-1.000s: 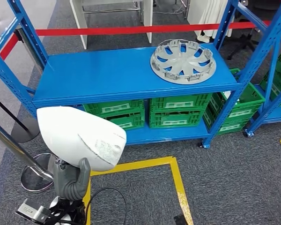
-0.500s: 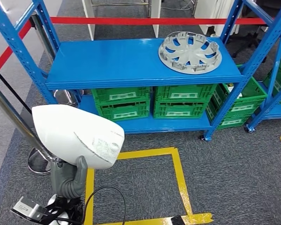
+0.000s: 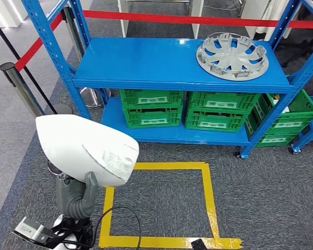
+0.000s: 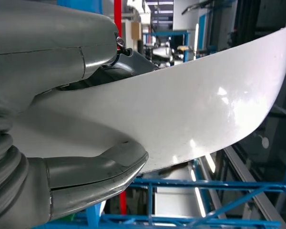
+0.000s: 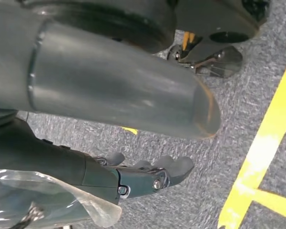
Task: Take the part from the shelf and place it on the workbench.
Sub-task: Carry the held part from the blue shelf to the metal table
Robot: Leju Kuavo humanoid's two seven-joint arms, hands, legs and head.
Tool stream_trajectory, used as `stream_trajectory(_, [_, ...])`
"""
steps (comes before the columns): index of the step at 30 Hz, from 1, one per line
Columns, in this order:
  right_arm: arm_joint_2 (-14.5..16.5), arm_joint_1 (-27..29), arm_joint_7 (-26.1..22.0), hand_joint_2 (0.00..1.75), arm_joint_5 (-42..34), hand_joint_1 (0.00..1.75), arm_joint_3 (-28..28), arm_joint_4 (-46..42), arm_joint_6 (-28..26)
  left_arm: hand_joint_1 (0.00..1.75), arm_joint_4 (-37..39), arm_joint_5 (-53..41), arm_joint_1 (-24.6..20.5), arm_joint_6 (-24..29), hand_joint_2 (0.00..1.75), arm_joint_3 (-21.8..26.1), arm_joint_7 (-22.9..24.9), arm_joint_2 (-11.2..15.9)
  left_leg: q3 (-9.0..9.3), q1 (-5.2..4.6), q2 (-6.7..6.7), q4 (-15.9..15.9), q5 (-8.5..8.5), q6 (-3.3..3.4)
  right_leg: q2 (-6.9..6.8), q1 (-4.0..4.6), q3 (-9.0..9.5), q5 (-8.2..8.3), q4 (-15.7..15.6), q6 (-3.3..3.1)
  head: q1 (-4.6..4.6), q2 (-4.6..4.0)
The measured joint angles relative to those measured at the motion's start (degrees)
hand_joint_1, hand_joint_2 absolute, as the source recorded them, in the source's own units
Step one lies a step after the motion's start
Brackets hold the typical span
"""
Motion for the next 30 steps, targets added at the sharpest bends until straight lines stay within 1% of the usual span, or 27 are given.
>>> stream_trajectory(1, [0.04,-0.02,0.01,0.00,0.08,0.00,0.00,0.01,0.12,1.75,0.00,-0.03,-0.04,0.04,1.75,0.02,0.01,0.03,-0.40,-0.06,0.64,0.77,-0.65,-0.25,-0.54,-0.15,-0.01,0.21,-0.21,-0.24,-0.12,0.00])
stream_trajectory(2, [0.09,-0.03,0.04,0.00,0.17,0.00,0.01,0.01,0.26,1.75,0.00,-0.08,-0.09,0.09,1.75,0.02,0.01,0.05,-1.17,-0.03,1.65,2.50,-1.94,-0.54,-1.12,-0.23,-0.07,0.34,-0.29,-0.39,-0.28,0.00])
stream_trajectory(3, [0.10,-0.01,0.11,0.00,0.24,0.00,0.01,0.02,0.37,1.75,0.00,-0.12,-0.14,0.14,1.75,0.02,0.02,0.07,-2.37,0.03,2.61,5.23,-3.66,-0.90,-1.68,-0.21,-0.18,0.39,-0.27,-0.48,-0.46,0.00])
stream_trajectory(4, [0.10,0.05,0.20,0.00,0.30,0.00,0.00,0.02,0.51,1.75,0.01,-0.18,-0.17,0.19,1.75,0.02,0.03,0.10,-4.01,0.20,3.42,9.04,-5.75,-1.31,-2.40,-0.20,-0.36,0.43,-0.22,-0.57,-0.64,0.00])
stream_trajectory(5, [0.10,0.11,0.31,0.00,0.34,0.00,-0.01,0.02,0.65,1.75,0.03,-0.21,-0.14,0.22,1.75,0.02,0.04,0.14,-5.54,0.44,3.78,12.77,-7.39,-1.64,-3.20,-0.19,-0.53,0.44,-0.13,-0.58,-0.67,0.00])
stream_trajectory(6, [0.09,0.15,0.39,0.00,0.38,0.00,-0.01,0.02,0.78,1.75,0.05,-0.24,-0.09,0.25,1.75,0.02,0.06,0.20,-6.46,0.68,3.94,15.26,-8.14,-1.90,-3.98,-0.18,-0.70,0.45,-0.02,-0.58,-0.66,0.00])
stream_trajectory(7, [0.08,0.15,0.43,0.00,0.40,0.00,-0.02,0.02,0.90,1.75,0.08,-0.26,-0.05,0.27,1.75,0.02,0.07,0.27,-6.38,0.90,4.09,15.70,-7.76,-2.09,-4.75,-0.18,-0.83,0.45,0.11,-0.56,-0.66,0.00])
stream_trajectory(8, [0.08,0.11,0.44,0.00,0.43,0.00,-0.02,0.02,0.99,1.75,0.10,-0.26,-0.04,0.29,1.75,0.04,0.08,0.33,-5.15,1.06,4.36,13.72,-6.34,-2.19,-5.43,-0.19,-0.91,0.43,0.23,-0.53,-0.67,0.00])
stream_trajectory(9, [0.09,0.05,0.44,0.00,0.45,0.00,-0.02,0.02,1.06,1.75,0.11,-0.27,-0.04,0.30,1.75,0.05,0.09,0.38,-3.06,1.15,4.97,9.96,-4.34,-2.20,-6.04,-0.19,-0.92,0.39,0.35,-0.47,-0.67,0.00])
stream_trajectory(11, [0.10,-0.01,0.43,0.00,0.48,0.00,-0.02,0.02,1.11,1.75,0.12,-0.31,-0.12,0.31,1.75,0.07,0.09,0.40,0.69,0.88,7.15,2.59,-1.86,-1.75,-7.08,0.03,-0.96,0.28,0.57,-0.10,-0.67,0.00])
stream_trajectory(12, [0.10,-0.03,0.42,0.00,0.49,0.00,-0.02,0.01,1.11,1.75,0.13,-0.34,-0.14,0.31,1.75,0.08,0.09,0.39,1.49,0.70,7.84,0.65,-1.43,-1.38,-7.54,0.17,-1.02,0.27,0.67,0.17,-0.60,0.00])
stream_trajectory(13, [0.10,-0.06,0.43,0.00,0.51,0.00,-0.02,0.01,1.11,1.75,0.13,-0.36,-0.14,0.32,1.75,0.11,0.09,0.39,1.54,0.48,8.03,0.05,-1.52,-0.97,-7.99,0.28,-1.08,0.31,0.72,0.46,-0.56,0.00])
stream_trajectory(15, [0.09,-0.19,0.56,0.00,0.66,0.00,0.00,0.00,1.21,1.75,0.14,-0.40,-0.06,0.33,1.75,0.19,0.09,0.42,1.09,0.47,6.90,-0.11,-1.11,-0.14,-8.72,0.16,-1.26,0.29,0.78,1.12,-0.50,0.00])
stream_trajectory(16, [0.09,-0.26,0.72,0.00,0.79,0.00,0.02,0.00,1.30,1.75,0.14,-0.43,-0.05,0.34,1.75,0.23,0.09,0.40,1.00,0.55,6.40,-0.28,-0.87,0.28,-8.19,0.04,-1.52,-0.19,1.20,1.46,-0.45,0.00])
stream_trajectory(17, [0.09,-0.30,0.87,0.00,0.92,0.00,0.03,0.00,1.37,1.75,0.14,-0.45,-0.08,0.35,1.75,0.28,0.09,0.36,0.88,0.66,5.91,-0.48,-0.57,0.72,-6.96,-0.06,-2.24,-1.33,2.68,1.72,-0.35,0.00])
stream_trajectory(18, [0.09,-0.28,1.02,0.00,1.02,0.00,0.04,0.00,1.41,1.75,0.15,-0.46,-0.11,0.35,1.75,0.34,0.09,0.30,0.77,0.78,5.43,-0.62,-0.30,1.11,-5.37,-0.14,-3.54,-3.06,5.39,1.90,-0.23,0.00])
stream_trajectory(19, [0.09,-0.20,1.08,0.00,1.07,0.00,0.05,0.00,1.42,1.75,0.16,-0.48,-0.12,0.38,1.75,0.40,0.08,0.23,0.53,0.74,4.95,-0.62,-0.14,1.36,-3.78,-0.15,-5.26,-5.13,9.31,1.99,-0.12,0.00])
stream_trajectory(20, [0.08,-0.09,1.13,0.00,1.08,0.00,0.05,0.00,1.38,1.75,0.17,-0.49,-0.10,0.44,1.75,0.46,0.06,0.19,0.29,0.70,4.36,-0.61,0.00,1.54,-2.85,-0.14,-7.19,-6.95,13.50,2.01,-0.06,0.00])
stream_trajectory(21, [0.07,0.04,1.21,0.00,1.08,0.00,0.05,0.00,1.33,1.75,0.19,-0.50,-0.04,0.55,1.75,0.51,0.04,0.16,0.13,0.65,3.72,-0.60,0.11,1.61,-2.49,-0.13,-8.64,-7.93,16.58,2.02,-0.07,0.00])
stream_trajectory(22, [0.02,0.14,1.32,0.00,1.09,0.00,0.04,0.00,1.27,1.75,0.20,-0.51,0.02,0.71,1.75,0.57,0.01,0.15,0.03,0.61,3.01,-0.58,0.21,1.59,-2.33,-0.12,-9.17,-7.78,17.72,2.00,-0.07,0.00])
stream_trajectory(23, [-0.05,0.18,1.50,0.00,1.12,0.00,0.04,0.00,1.19,1.75,0.20,-0.51,0.05,0.85,1.75,0.63,-0.02,0.15,-0.01,0.60,2.25,-0.52,0.30,1.53,-2.20,-0.13,-8.48,-6.43,16.30,1.92,-0.06,-0.01])
stream_trajectory(24, [-0.15,0.17,1.72,0.00,1.16,0.00,0.03,0.00,1.07,1.75,0.20,-0.51,0.07,0.98,1.75,0.69,-0.03,0.13,-0.02,0.62,1.49,-0.43,0.36,1.42,-1.75,-0.19,-6.78,-4.32,12.86,1.81,-0.07,-0.01])
stream_trajectory(25, [-0.25,0.15,1.91,0.00,1.22,0.00,0.03,0.00,0.95,1.75,0.20,-0.51,0.08,1.09,1.75,0.75,-0.05,0.08,-0.09,0.65,0.78,-0.29,0.39,1.28,-0.34,-0.33,-4.65,-2.48,8.61,1.68,-0.05,-0.01])
stream_trajectory(26, [-0.31,0.14,2.05,0.00,1.28,0.00,0.03,0.00,0.82,1.75,0.19,-0.53,0.06,1.18,1.75,0.80,-0.07,0.03,-0.29,0.60,0.10,0.02,0.39,1.05,1.15,-0.52,-2.81,-1.24,4.77,1.57,-0.08,-0.01])
stream_trajectory(27, [-0.34,0.13,2.13,0.00,1.36,0.00,0.04,0.00,0.73,1.75,0.17,-0.57,0.04,1.25,1.75,0.84,-0.09,-0.03,-0.59,0.59,-0.52,0.24,0.44,0.75,2.39,-0.64,-1.54,-0.71,2.34,1.48,-0.08,0.00])
stream_trajectory(28, [-0.36,0.11,2.16,0.00,1.39,0.00,0.04,0.00,0.68,1.75,0.16,-0.61,0.07,1.29,1.75,0.86,-0.10,-0.07,-0.93,0.62,-1.14,0.41,0.55,0.38,3.16,-0.68,-0.96,-0.80,1.33,1.35,-0.11,0.00])
stream_trajectory(30, [-0.36,0.09,2.21,0.00,1.45,0.00,0.03,0.00,0.64,1.75,0.14,-0.68,0.23,1.30,1.75,0.90,-0.11,-0.09,-1.49,0.79,-2.41,0.50,0.87,-0.37,2.02,-0.64,-0.72,-0.68,1.24,0.89,-0.10,0.00])
